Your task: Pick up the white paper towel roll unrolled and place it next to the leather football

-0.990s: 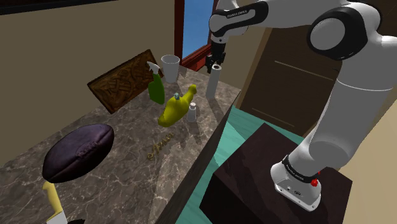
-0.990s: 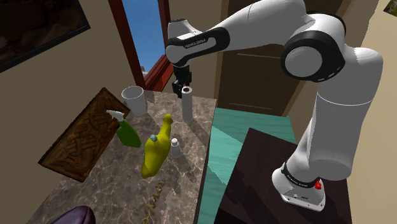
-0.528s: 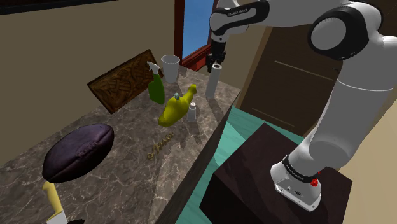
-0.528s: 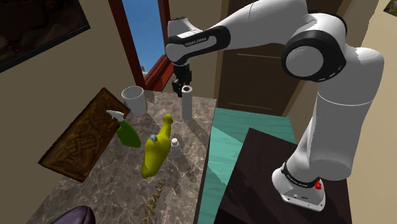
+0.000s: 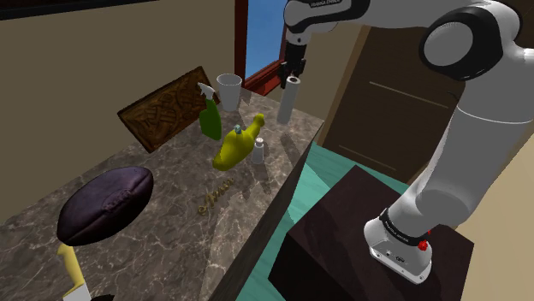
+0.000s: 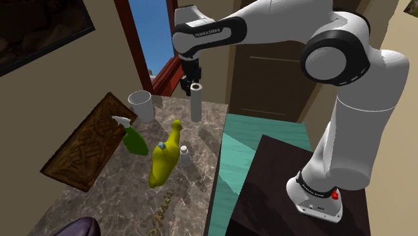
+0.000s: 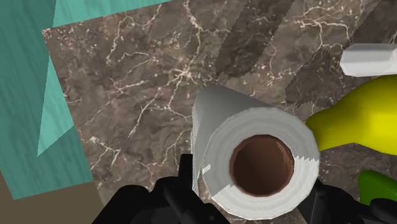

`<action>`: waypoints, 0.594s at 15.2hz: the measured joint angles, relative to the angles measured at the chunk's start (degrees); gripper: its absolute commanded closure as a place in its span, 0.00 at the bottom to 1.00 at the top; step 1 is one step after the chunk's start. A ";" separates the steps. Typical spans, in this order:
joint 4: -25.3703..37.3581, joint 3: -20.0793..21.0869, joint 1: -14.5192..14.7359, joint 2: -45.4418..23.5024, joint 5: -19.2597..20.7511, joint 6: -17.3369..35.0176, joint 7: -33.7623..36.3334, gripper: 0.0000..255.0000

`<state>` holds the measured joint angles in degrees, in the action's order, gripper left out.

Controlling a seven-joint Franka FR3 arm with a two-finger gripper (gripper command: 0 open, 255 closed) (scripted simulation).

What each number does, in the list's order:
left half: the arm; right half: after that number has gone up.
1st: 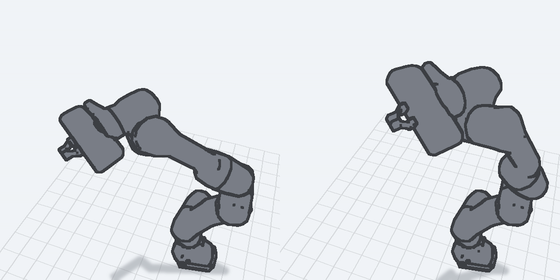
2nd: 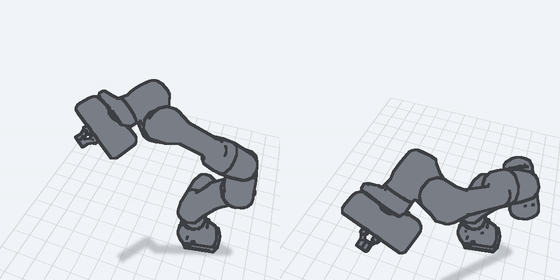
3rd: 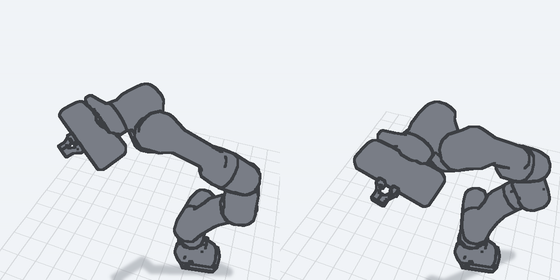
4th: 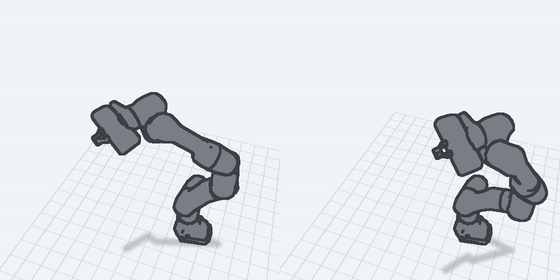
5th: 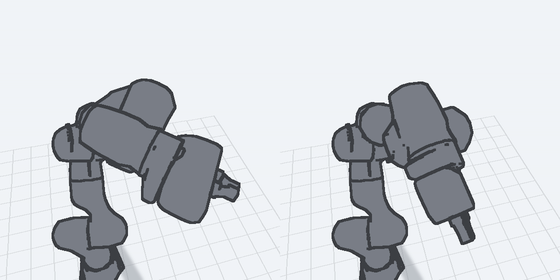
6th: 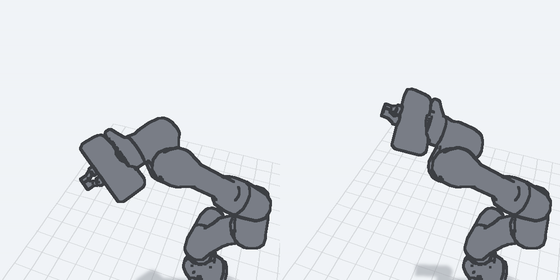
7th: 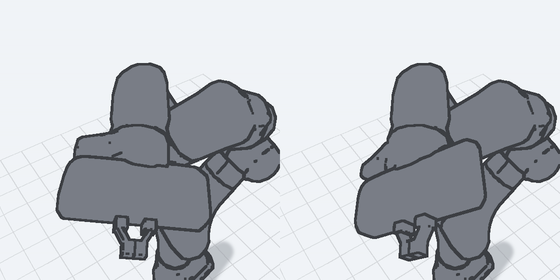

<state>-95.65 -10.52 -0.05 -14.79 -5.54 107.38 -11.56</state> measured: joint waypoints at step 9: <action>6.06 -0.19 -0.25 0.58 0.24 -6.63 0.22 1.00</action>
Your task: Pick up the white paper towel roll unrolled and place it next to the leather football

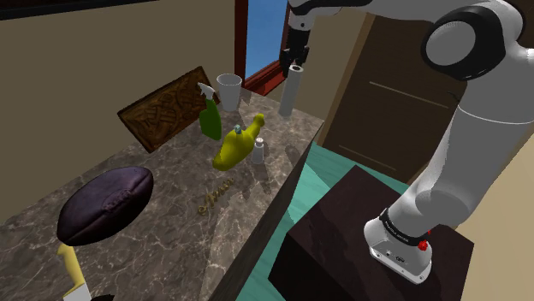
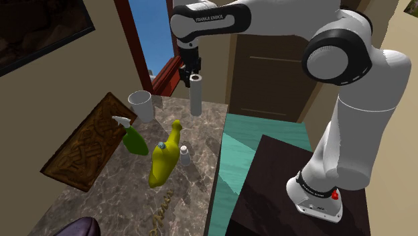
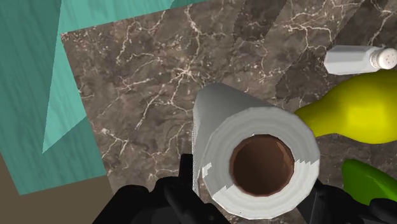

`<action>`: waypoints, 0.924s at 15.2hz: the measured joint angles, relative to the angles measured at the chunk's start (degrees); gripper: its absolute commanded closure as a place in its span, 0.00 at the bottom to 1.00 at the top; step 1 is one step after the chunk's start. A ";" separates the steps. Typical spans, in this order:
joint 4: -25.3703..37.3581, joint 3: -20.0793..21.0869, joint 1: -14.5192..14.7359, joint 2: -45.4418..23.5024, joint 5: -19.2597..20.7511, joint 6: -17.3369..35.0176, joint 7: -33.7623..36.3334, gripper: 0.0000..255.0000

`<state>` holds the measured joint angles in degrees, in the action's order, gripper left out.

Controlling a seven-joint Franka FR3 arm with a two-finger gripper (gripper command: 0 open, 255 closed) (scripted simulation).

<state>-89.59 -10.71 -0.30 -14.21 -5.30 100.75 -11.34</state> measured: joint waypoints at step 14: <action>11.99 -0.10 -0.35 -0.75 -0.04 -11.23 0.61 1.00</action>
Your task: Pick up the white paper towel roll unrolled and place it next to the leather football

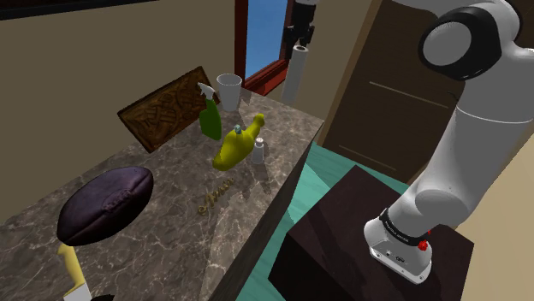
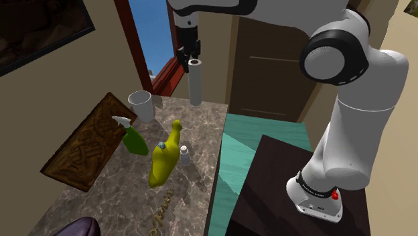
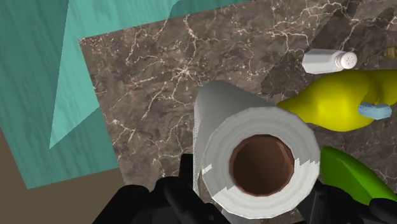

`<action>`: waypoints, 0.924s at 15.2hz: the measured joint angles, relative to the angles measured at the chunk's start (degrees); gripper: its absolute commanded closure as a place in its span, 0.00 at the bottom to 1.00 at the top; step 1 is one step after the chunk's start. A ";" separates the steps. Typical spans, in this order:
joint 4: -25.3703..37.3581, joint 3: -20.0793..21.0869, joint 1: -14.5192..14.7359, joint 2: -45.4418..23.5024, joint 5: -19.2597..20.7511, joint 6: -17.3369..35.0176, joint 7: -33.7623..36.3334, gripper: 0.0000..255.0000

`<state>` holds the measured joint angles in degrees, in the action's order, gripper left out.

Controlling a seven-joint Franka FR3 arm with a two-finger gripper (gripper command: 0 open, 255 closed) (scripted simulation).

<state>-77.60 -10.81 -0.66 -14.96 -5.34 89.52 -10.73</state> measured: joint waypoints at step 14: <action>20.18 -0.16 -1.64 -6.07 -1.30 -14.18 0.14 1.00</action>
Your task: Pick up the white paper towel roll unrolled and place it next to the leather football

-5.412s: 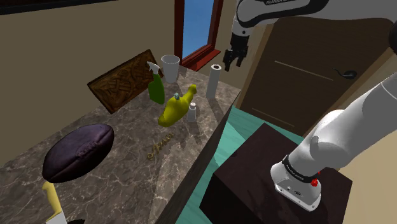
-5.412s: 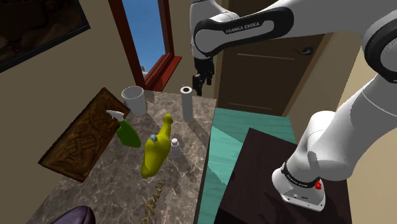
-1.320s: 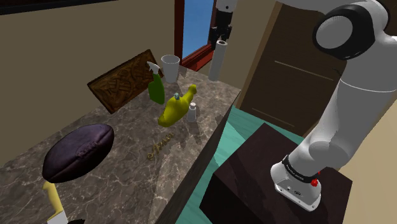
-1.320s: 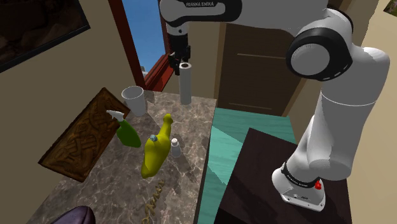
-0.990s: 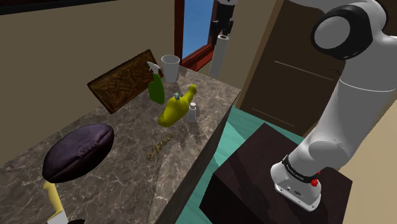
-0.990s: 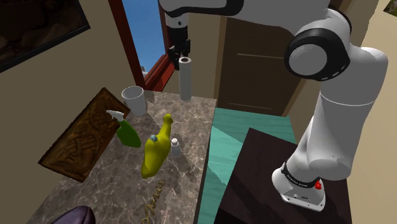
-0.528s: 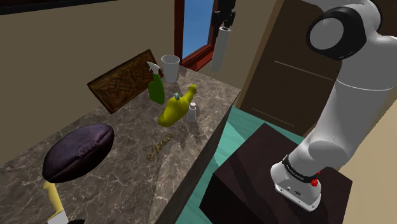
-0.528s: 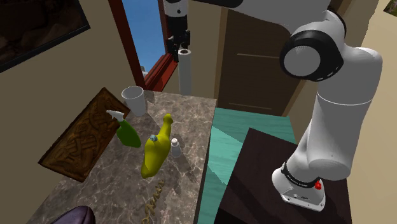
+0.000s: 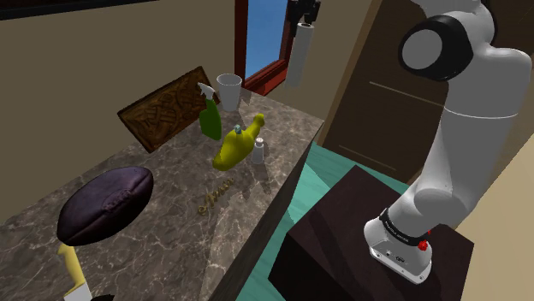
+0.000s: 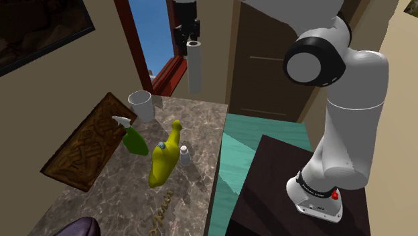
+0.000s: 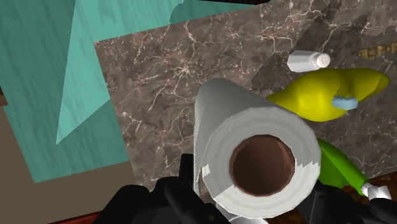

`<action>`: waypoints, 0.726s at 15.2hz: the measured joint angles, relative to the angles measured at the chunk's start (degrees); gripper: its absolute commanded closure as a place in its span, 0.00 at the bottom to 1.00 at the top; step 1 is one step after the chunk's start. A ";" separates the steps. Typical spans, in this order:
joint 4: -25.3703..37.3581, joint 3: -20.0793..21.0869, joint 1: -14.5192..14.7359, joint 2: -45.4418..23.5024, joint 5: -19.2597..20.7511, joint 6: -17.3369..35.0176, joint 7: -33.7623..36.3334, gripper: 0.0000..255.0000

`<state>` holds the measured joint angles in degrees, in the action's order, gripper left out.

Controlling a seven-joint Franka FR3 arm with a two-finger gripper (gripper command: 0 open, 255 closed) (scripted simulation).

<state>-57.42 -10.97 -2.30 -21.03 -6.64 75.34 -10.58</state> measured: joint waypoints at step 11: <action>14.50 0.77 1.73 -5.18 -1.17 -9.13 4.28 1.00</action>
<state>-42.92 -10.20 -0.57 -26.21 -7.81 66.20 -6.30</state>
